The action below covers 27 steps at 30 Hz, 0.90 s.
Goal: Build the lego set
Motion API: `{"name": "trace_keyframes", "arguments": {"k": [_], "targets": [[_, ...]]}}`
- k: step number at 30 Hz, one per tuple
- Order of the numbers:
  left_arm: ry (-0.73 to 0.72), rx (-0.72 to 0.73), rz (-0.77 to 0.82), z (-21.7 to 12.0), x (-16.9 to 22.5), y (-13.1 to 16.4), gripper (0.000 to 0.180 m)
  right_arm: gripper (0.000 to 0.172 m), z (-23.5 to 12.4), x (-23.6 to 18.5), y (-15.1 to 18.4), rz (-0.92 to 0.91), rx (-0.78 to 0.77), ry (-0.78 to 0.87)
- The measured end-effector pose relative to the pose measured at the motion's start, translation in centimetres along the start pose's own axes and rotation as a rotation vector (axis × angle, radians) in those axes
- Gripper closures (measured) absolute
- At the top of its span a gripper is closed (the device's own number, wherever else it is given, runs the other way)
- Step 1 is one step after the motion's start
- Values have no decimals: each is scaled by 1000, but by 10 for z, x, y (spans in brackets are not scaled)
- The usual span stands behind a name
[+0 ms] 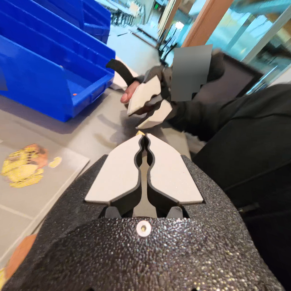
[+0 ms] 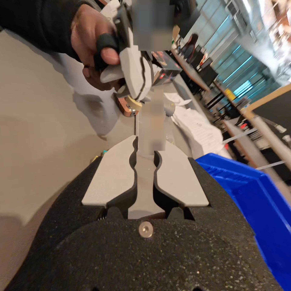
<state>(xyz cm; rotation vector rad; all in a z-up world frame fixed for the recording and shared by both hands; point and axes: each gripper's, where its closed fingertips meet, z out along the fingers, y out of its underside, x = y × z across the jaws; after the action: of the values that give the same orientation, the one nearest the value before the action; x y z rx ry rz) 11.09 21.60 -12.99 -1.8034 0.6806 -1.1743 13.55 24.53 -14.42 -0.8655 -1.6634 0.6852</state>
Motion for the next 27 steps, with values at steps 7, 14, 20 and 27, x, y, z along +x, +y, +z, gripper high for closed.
{"name": "trace_keyframes", "arguments": {"k": [7,14,20,27], "targets": [[101,72,-221,6,3,-6,180,149,3,-10,-14,-303,42,117],[145,38,-284,20,11,0,180,144,2,-9,-18,-393,55,194],[151,37,-326,25,14,5,180,148,4,-16,-20,-423,66,189],[137,68,-322,28,9,4,180,163,4,-21,-18,-328,79,108]]}}
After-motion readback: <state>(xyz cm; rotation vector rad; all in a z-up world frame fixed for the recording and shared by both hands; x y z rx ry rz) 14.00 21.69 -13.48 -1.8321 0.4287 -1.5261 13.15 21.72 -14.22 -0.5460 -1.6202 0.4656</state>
